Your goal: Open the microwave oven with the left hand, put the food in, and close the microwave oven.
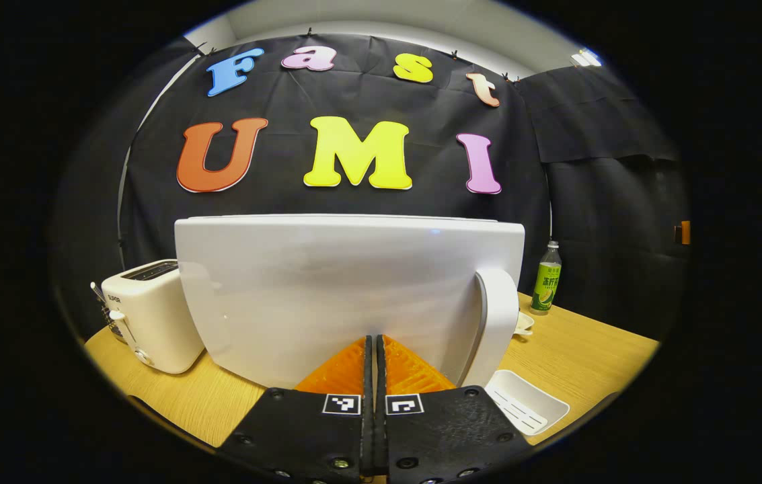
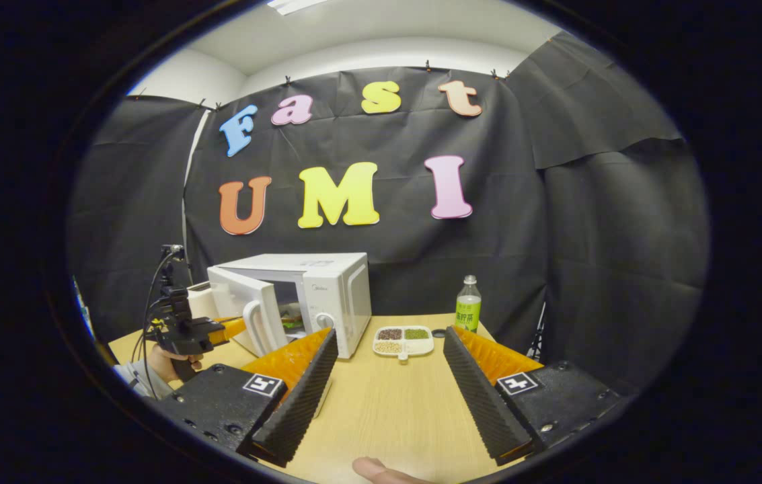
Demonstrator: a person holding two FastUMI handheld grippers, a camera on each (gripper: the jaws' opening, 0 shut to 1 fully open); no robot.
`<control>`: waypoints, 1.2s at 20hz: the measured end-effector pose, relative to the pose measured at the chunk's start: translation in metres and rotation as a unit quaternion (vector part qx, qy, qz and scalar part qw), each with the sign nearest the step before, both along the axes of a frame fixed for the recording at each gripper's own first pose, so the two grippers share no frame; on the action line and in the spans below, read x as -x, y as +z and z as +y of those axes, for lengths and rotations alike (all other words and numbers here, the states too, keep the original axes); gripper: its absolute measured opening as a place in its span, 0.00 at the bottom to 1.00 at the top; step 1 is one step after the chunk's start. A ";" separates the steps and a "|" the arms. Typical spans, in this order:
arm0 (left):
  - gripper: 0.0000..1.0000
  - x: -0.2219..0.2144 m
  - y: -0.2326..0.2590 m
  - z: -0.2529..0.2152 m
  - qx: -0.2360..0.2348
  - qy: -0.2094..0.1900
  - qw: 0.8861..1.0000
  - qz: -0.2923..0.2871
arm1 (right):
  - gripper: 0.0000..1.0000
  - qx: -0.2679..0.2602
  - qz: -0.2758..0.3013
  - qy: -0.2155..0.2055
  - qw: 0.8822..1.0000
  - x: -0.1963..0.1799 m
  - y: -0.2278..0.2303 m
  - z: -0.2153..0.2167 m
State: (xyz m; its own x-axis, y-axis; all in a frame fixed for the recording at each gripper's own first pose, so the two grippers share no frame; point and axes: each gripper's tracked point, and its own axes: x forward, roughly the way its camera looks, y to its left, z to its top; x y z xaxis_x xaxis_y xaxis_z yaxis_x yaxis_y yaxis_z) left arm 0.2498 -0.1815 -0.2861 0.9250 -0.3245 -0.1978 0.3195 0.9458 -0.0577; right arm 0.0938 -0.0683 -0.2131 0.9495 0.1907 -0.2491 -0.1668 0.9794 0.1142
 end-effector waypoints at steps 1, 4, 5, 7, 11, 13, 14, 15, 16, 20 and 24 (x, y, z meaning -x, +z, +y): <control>0.00 -0.006 0.000 -0.003 0.002 0.001 1.000 0.000 | 1.00 -0.003 0.002 0.006 1.000 -0.004 -0.002 0.002; 0.00 -0.026 -0.004 -0.011 0.003 0.001 1.000 0.002 | 0.92 -0.014 0.010 0.016 1.000 -0.018 -0.009 0.005; 0.00 -0.033 -0.005 -0.013 0.004 0.002 1.000 0.003 | 0.92 -0.016 0.013 0.015 1.000 -0.022 -0.011 0.003; 0.00 -0.048 -0.005 -0.015 0.008 0.007 1.000 0.003 | 1.00 -0.025 0.015 0.006 1.000 -0.031 -0.014 -0.002; 0.00 -0.065 -0.008 -0.016 -0.038 0.028 0.999 -0.006 | 0.91 -0.066 0.001 -0.010 0.998 -0.036 -0.005 -0.005; 0.00 -0.064 -0.011 -0.015 -0.056 0.026 0.998 -0.011 | 1.00 -0.075 0.006 -0.010 0.997 -0.033 -0.007 -0.002; 0.00 -0.064 -0.009 -0.015 -0.055 0.026 0.998 -0.015 | 0.90 -0.074 0.010 -0.011 0.997 -0.031 -0.006 0.000; 0.00 -0.064 -0.009 -0.015 -0.050 0.026 0.998 -0.009 | 0.90 -0.072 0.013 -0.012 0.997 -0.029 -0.006 0.002; 0.00 -0.061 -0.009 -0.015 -0.043 0.027 0.999 -0.002 | 0.90 -0.068 0.016 -0.014 0.997 -0.025 -0.005 0.004; 0.00 -0.038 0.001 -0.007 -0.040 0.039 0.998 0.012 | 1.00 -0.062 0.015 -0.020 0.998 -0.004 0.006 0.013; 0.00 0.009 0.029 -0.009 -0.036 0.050 0.998 0.005 | 0.90 -0.059 0.014 -0.029 0.998 0.017 0.015 0.020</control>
